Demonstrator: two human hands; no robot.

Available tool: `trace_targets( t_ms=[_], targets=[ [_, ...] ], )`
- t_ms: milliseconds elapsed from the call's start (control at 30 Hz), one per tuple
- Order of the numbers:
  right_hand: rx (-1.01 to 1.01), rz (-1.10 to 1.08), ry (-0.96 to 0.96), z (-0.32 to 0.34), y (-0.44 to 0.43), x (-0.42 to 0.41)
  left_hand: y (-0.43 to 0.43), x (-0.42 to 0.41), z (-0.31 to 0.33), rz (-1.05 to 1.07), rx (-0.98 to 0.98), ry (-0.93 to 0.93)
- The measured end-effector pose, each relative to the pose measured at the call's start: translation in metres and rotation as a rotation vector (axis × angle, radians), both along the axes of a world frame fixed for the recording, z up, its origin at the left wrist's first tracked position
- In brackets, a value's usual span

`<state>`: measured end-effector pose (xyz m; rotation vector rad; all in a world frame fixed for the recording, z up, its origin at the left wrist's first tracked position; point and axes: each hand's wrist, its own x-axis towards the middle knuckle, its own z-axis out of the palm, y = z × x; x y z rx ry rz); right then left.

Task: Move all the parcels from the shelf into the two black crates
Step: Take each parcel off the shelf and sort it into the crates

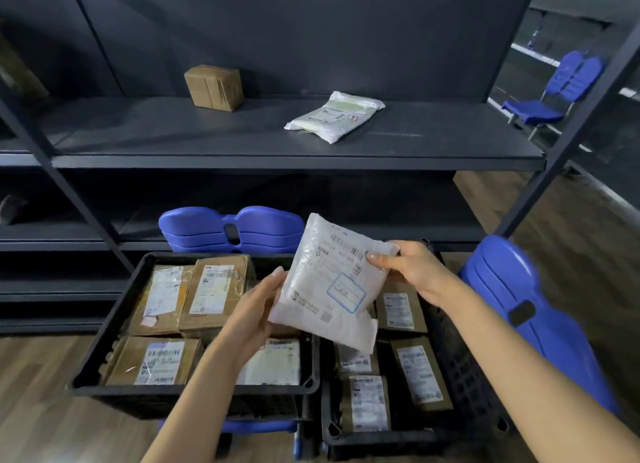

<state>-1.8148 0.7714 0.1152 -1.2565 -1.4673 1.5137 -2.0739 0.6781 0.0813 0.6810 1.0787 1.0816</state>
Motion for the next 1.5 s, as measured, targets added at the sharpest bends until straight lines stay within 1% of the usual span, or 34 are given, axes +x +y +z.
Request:
trace_targets(
  t_ms=[67,100,167,233,267,333,433,700,833,1000,1067,1200,1300,1433,1500],
  targets=[
    [0.033,0.078,-0.094,0.011,0.005,-0.003,0.004,0.000,0.012,-0.117,-0.006,0.131],
    [0.044,0.092,-0.098,0.016,0.006,-0.006,0.006,0.003,0.016,-0.147,0.007,0.178],
    [0.035,0.054,-0.004,0.022,0.006,-0.014,0.008,0.010,0.024,-0.114,0.048,0.214],
    [-0.019,0.003,0.135,0.023,0.003,-0.020,0.008,0.016,0.027,-0.007,0.072,0.143],
    [-0.045,-0.004,0.162,0.022,-0.001,-0.022,0.009,0.019,0.028,0.046,0.078,0.092],
    [-0.077,0.029,0.130,0.015,-0.010,-0.027,0.008,0.024,0.028,0.120,0.085,0.027],
    [-0.094,0.069,0.087,0.005,-0.023,-0.035,0.006,0.032,0.025,0.179,0.090,0.005],
    [-0.054,-0.085,0.163,-0.004,-0.031,-0.034,0.004,0.039,0.017,0.205,0.111,0.030],
    [-0.072,-0.226,0.222,-0.012,-0.035,-0.037,0.012,0.040,0.016,0.181,0.110,0.044],
    [-0.058,-0.344,0.146,-0.025,-0.038,-0.016,0.021,0.049,0.008,0.084,0.109,0.123],
    [-0.069,-0.406,0.140,-0.034,-0.038,0.001,0.024,0.058,0.000,0.091,0.107,0.186],
    [-0.100,-0.489,0.095,-0.051,-0.037,0.039,0.029,0.089,-0.020,0.117,0.010,0.245],
    [-0.104,-0.486,0.032,-0.065,-0.034,0.067,0.035,0.119,-0.035,0.138,-0.023,0.306],
    [-0.101,-0.453,-0.128,-0.087,-0.028,0.103,0.044,0.161,-0.055,0.217,-0.101,0.454],
    [-0.106,-0.433,-0.168,-0.100,-0.027,0.120,0.044,0.181,-0.067,0.231,-0.139,0.509]
  ],
)
